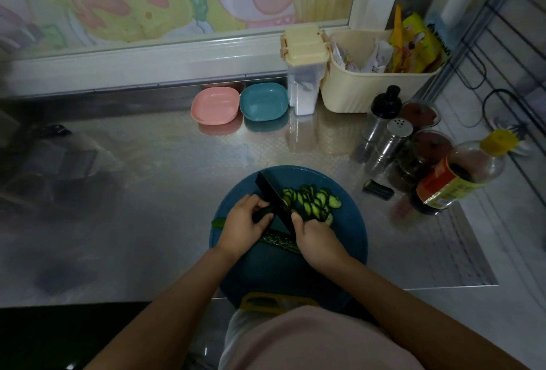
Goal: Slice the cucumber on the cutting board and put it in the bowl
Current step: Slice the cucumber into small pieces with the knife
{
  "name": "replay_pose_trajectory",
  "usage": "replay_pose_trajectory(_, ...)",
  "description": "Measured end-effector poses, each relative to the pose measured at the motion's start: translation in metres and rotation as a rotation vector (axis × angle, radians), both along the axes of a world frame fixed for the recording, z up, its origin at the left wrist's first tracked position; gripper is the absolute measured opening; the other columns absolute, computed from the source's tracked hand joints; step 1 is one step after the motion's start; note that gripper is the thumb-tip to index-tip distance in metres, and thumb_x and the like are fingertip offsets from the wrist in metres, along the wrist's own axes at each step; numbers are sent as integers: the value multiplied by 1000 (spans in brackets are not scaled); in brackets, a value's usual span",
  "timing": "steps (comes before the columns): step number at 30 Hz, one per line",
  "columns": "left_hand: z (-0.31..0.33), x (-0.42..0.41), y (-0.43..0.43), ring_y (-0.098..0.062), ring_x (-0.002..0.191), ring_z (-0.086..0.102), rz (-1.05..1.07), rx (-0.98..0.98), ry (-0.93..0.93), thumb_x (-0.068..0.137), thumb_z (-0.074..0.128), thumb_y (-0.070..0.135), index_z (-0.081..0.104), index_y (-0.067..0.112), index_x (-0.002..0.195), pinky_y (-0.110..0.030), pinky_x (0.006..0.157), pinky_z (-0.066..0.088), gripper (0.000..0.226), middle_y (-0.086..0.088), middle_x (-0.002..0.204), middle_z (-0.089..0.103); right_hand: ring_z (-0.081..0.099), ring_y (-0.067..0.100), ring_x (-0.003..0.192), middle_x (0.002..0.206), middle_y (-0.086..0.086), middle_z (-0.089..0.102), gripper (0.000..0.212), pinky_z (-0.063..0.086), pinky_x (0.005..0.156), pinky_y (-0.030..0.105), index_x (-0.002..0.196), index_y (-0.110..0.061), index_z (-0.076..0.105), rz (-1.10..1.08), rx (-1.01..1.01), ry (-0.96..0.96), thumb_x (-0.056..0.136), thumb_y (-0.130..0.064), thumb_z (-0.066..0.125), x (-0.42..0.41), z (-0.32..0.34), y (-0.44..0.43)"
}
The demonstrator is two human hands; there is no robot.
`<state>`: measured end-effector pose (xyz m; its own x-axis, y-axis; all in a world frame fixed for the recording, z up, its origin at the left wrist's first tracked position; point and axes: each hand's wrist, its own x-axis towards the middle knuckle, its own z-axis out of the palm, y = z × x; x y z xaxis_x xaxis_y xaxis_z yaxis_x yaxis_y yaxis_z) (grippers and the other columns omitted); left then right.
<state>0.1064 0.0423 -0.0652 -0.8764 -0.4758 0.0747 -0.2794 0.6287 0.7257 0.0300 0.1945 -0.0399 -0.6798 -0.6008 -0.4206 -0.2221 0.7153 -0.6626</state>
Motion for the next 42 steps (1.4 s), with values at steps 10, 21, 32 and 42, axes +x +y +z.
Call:
replay_pose_trajectory(10, -1, 0, -2, -9, 80, 54, 27, 30, 5, 79, 73, 11, 60, 14, 87, -2, 70, 36, 15, 3, 85, 57, 52, 25, 69, 64, 7, 50, 61, 38, 64, 29, 60, -11, 47, 14, 28, -20, 101, -45, 19, -10, 9, 3)
replay_pose_trajectory(21, -2, 0, 15, -9, 93, 48, 51, 3, -101, 72, 79, 27, 55, 12, 101, -16, 73, 35, 41, 4, 98, 50, 45, 18, 48, 55, 7, 46, 61, 37, 50, 29, 59, -8, 47, 78, 8, -89, 100, -48, 26, -29, 21, 20)
replay_pose_trajectory(32, 2, 13, 5, -1, 81, 54, -119, 157, -79, 70, 81, 15, 57, 19, 89, -6, 71, 37, 31, 9, 87, 57, 47, 11, 38, 47, 3, 52, 63, 39, 47, 24, 50, -12, 47, 44, -104, -88, 97, -51, 31, -32, 17, 37)
replay_pose_trajectory(42, 8, 30, 5, -1, 85, 55, -124, 262, -37, 68, 83, 13, 58, 28, 86, -9, 73, 42, 35, 9, 86, 60, 37, 15, 31, 40, -1, 40, 59, 34, 38, 23, 55, -12, 43, 111, -63, -297, 96, -53, 33, -30, 12, 46)
